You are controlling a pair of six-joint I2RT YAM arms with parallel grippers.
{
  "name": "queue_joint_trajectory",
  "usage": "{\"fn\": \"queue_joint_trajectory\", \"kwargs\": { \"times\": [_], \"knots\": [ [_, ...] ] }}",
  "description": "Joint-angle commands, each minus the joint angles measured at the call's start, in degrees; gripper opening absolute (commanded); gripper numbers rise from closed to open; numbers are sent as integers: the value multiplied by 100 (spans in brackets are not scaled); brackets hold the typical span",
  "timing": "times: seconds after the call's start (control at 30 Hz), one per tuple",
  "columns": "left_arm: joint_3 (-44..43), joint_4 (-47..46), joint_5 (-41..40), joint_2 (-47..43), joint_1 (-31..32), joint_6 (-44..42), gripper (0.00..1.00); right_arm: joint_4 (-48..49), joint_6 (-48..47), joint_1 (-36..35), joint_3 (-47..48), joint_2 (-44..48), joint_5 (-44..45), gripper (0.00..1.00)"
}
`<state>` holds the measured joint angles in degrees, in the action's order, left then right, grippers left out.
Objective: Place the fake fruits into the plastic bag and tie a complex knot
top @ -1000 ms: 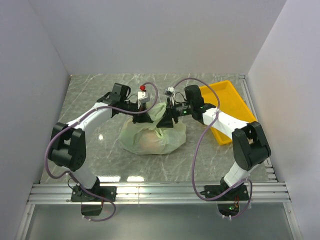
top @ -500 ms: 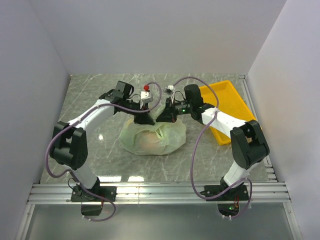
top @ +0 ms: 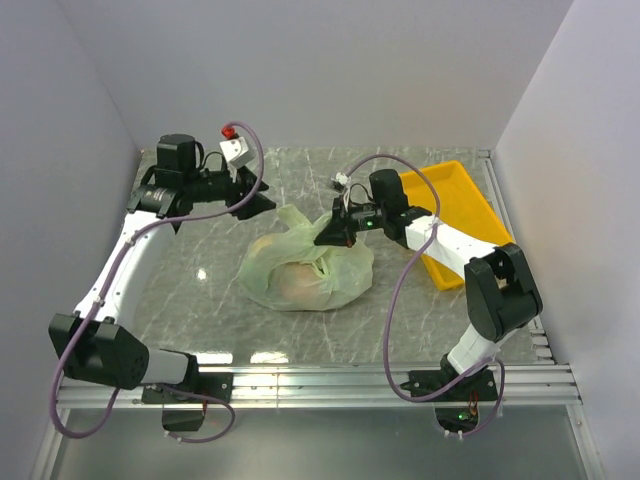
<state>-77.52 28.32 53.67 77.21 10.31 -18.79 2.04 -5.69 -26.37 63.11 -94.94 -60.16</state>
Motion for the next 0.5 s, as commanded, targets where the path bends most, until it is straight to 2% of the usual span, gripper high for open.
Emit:
{"fn": "queue_joint_trajectory", "kwargs": {
  "times": [0.0, 0.07, 0.27, 0.47],
  "knots": [
    [88, 41, 46, 460, 15, -158, 58, -160, -423, 18, 192, 291, -153, 0],
    [-123, 218, 267, 663, 59, -353, 59, -160, -476, 9, 228, 274, -180, 0],
    [-71, -300, 3, 857, 288, -538, 62, -283, -573, 9, 254, 256, -268, 0],
    [-448, 797, 459, 1191, 393, -1443, 58, -266, -599, 9, 263, 230, -242, 0]
  ]
}}
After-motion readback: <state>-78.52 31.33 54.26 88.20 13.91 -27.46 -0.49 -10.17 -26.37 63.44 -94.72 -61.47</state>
